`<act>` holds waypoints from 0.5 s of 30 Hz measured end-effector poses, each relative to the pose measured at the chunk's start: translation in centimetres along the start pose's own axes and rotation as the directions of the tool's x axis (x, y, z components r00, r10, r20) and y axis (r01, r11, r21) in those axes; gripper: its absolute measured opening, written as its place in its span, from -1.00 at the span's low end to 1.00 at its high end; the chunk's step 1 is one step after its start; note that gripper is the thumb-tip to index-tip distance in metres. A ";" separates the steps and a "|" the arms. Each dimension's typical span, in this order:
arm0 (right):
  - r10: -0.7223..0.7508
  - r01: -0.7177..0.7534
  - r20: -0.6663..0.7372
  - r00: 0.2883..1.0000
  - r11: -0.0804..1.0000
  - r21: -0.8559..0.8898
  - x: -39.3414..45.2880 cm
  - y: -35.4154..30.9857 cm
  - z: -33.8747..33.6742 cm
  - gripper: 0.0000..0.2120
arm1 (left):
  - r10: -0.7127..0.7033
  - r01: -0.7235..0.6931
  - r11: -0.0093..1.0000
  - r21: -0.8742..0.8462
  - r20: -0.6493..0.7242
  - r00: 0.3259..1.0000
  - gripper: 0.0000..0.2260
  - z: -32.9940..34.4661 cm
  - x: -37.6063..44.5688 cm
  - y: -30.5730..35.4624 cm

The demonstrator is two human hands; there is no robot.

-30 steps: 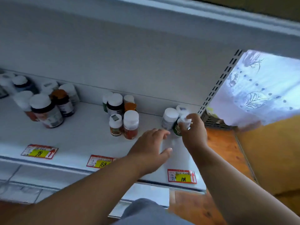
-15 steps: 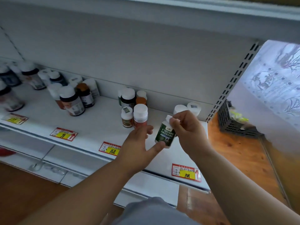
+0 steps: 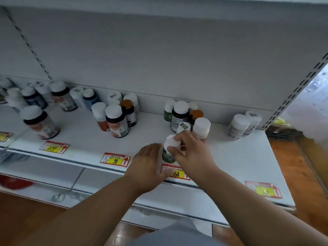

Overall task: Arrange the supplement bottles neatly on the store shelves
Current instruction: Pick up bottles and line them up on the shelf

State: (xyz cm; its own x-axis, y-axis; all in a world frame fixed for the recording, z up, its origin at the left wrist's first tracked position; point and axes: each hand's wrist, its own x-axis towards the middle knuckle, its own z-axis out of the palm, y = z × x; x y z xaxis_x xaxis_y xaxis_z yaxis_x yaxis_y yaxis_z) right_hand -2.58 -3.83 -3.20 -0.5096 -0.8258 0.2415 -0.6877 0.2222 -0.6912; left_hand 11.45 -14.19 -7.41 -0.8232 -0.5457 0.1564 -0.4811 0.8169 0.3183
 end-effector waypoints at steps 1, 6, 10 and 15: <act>0.002 -0.002 -0.010 1.000 1.000 -0.025 0.1 -0.1 1.0 -0.77 | 0.044 -0.044 0.999 0.002 0.011 0.999 -0.32 0.1 0.3 -0.5; 0.001 -0.009 -0.084 0.996 0.996 -0.092 -0.1 -0.3 3.9 -0.76 | 0.108 -0.108 0.994 0.000 -0.031 0.994 -0.41 0.9 0.5 -2.0; 0.034 -0.048 -0.119 0.992 0.992 -0.114 0.1 -1.0 4.5 -0.74 | 0.088 -0.090 0.996 -0.015 -0.093 0.992 -0.49 0.8 1.0 -2.1; 0.071 -0.086 -0.127 0.989 0.989 -0.119 0.1 -1.2 4.7 -0.74 | 0.094 -0.094 0.996 0.000 -0.092 0.991 -0.51 0.9 1.0 -2.3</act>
State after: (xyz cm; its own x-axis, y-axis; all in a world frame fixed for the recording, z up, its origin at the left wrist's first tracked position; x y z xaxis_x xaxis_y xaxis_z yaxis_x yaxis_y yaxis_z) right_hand 0.63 -6.56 -5.52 -0.6186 -0.7355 0.2763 -0.6976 0.3523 -0.6238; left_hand 11.46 -16.42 -8.86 -0.8334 -0.4814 0.2713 -0.4012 0.8648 0.3020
